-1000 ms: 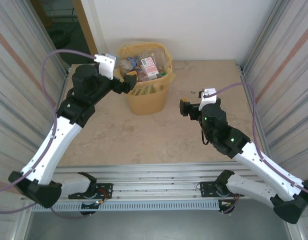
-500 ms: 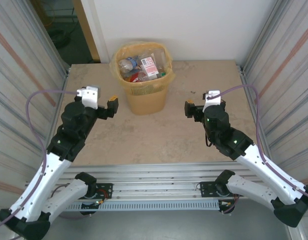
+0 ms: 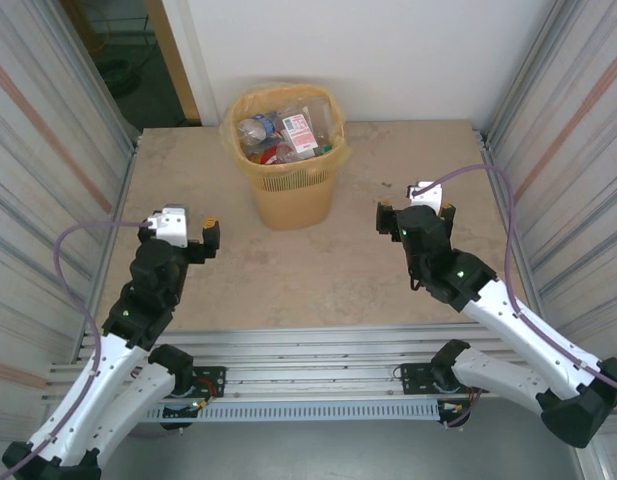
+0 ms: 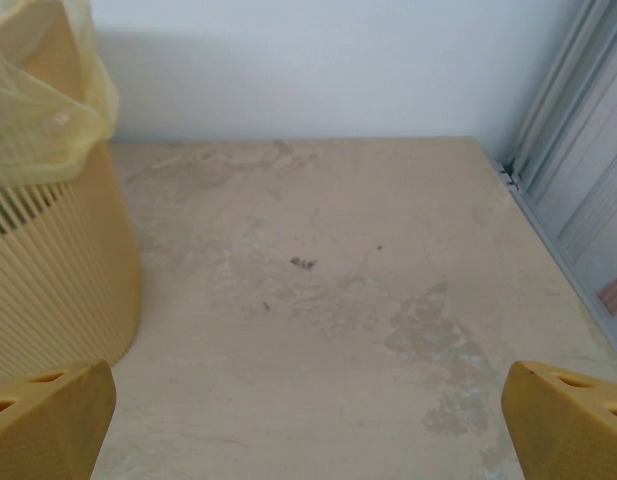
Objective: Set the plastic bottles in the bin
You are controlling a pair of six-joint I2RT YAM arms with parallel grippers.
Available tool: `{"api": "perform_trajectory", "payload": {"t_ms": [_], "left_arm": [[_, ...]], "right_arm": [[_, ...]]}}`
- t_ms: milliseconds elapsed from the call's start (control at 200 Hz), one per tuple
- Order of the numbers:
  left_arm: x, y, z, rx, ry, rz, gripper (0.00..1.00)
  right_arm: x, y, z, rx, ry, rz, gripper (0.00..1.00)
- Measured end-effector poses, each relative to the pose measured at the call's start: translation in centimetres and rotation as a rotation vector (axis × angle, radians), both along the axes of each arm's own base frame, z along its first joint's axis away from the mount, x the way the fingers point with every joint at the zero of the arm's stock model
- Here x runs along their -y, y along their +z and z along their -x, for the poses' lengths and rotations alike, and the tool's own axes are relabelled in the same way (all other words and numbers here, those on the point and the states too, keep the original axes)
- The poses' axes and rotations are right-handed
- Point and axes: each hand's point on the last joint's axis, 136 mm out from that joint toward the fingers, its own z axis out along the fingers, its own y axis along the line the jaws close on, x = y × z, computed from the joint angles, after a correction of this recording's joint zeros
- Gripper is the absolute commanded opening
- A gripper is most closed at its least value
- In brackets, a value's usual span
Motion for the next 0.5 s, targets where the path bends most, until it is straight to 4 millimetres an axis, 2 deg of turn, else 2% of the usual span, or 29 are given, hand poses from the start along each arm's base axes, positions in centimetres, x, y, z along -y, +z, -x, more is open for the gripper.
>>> {"api": "perform_trajectory", "payload": {"t_ms": [245,496], "left_arm": [[-1.7,-3.9,-1.5,-0.021,0.056,-0.051,0.99],[-3.3,-8.5,-3.2,-0.056,0.059,-0.036,0.99]], "right_arm": [[0.3,-0.7,-0.8,0.010,-0.041,0.028,0.98],[-0.6,-3.9,-2.2,-0.043,-0.030,0.139,0.98]]}}
